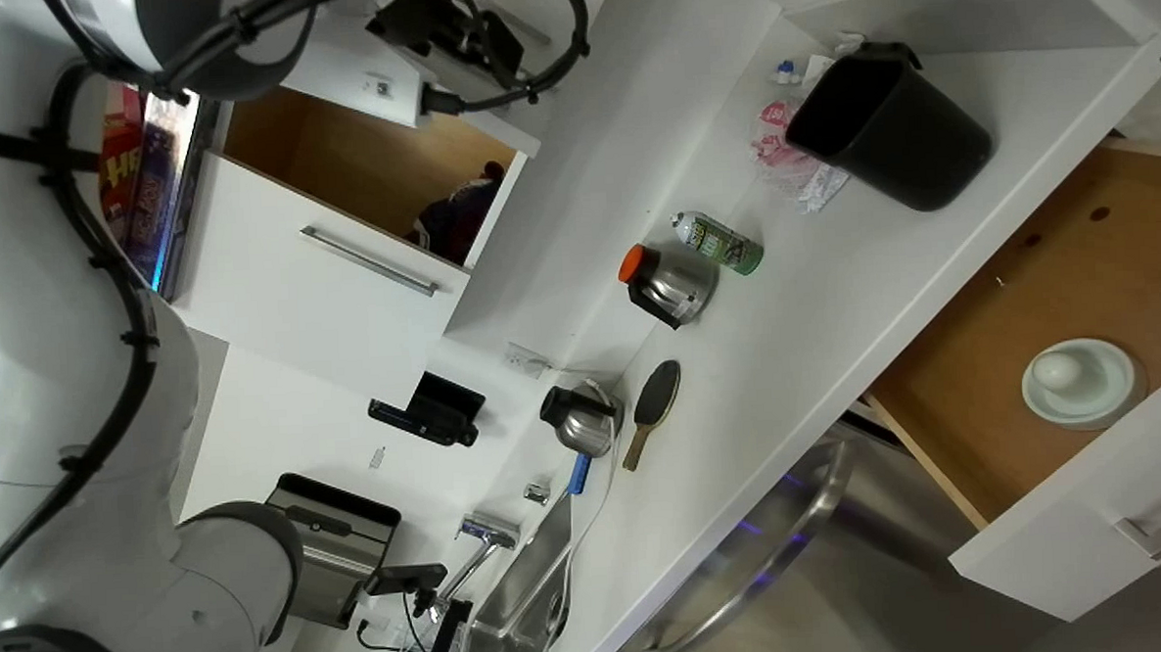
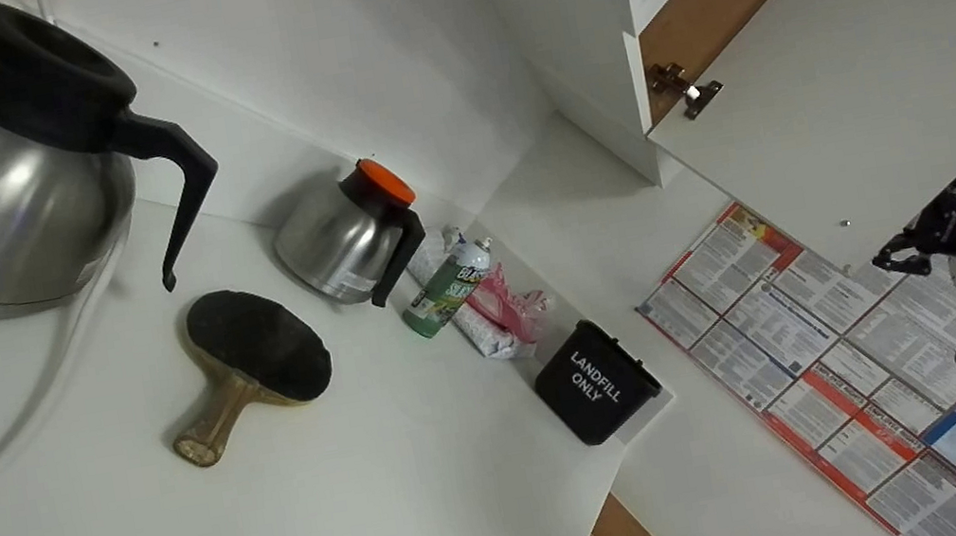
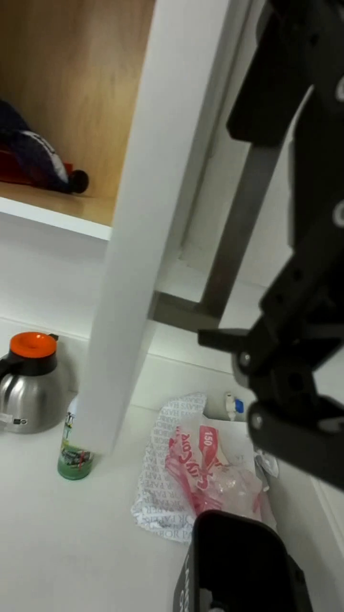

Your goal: Close the top door of the cabinet.

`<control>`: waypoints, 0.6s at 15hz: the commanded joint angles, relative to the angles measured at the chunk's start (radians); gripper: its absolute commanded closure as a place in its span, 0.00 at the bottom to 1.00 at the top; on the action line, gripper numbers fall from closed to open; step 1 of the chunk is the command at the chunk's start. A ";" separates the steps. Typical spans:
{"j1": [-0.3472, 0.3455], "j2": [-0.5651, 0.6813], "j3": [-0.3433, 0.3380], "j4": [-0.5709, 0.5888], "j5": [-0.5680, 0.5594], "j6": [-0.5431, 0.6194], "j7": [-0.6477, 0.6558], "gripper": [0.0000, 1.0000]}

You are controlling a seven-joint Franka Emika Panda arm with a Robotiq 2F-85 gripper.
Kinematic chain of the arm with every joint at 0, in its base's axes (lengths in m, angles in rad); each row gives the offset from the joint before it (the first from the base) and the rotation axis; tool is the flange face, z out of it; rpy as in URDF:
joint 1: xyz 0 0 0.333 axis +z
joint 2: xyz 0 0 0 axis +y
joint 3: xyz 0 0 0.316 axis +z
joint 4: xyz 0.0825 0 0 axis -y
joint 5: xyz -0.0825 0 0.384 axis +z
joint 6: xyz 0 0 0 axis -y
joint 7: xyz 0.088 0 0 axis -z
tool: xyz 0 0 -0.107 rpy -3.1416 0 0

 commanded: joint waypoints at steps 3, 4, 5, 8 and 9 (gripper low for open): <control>0.035 -0.089 0.019 -0.096 -0.045 -0.086 -0.164 0.48; 0.042 -0.100 0.023 -0.110 -0.040 -0.099 -0.191 0.57; 0.050 -0.112 0.025 -0.125 -0.048 -0.110 -0.215 0.64; 0.074 -0.157 0.038 -0.183 -0.040 -0.152 -0.280 0.87; 0.086 -0.175 0.049 -0.207 -0.038 -0.153 -0.305 0.94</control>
